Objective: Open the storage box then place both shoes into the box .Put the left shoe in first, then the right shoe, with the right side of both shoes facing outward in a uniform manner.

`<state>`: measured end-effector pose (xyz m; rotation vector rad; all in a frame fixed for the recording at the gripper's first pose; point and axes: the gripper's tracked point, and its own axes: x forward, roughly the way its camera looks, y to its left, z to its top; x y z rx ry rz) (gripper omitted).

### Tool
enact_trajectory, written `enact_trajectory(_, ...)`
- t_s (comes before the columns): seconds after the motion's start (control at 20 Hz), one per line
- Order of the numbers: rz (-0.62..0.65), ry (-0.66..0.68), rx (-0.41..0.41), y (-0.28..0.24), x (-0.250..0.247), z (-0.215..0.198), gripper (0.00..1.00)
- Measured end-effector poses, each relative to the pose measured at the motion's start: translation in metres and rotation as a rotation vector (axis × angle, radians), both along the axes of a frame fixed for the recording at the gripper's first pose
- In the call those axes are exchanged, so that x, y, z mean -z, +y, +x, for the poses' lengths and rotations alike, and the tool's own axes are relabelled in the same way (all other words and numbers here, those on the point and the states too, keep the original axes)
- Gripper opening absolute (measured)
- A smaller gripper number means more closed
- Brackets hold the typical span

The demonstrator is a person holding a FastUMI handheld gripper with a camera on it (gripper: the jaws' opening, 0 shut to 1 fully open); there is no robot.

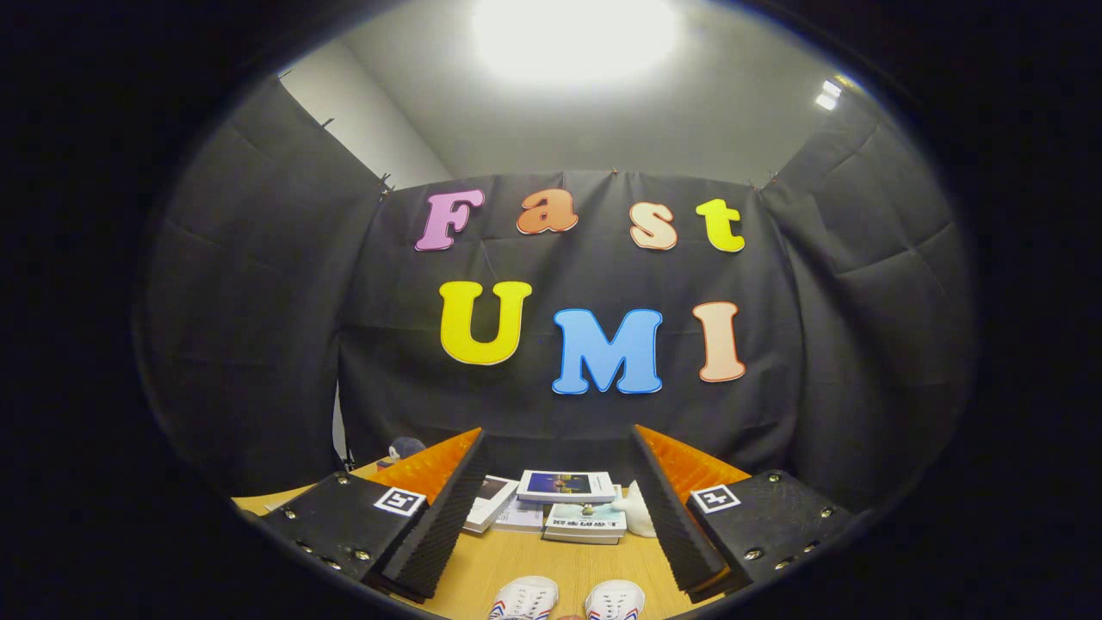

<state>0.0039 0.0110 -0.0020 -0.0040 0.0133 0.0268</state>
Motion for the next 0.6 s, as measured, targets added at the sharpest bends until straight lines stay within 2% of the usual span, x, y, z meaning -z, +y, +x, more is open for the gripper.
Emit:
enact_trajectory(0.3,0.023,0.015,-0.013,0.005,0.007,0.000,0.96)
enact_trajectory(0.6,0.084,0.073,-0.059,0.025,0.032,-0.004,0.97)
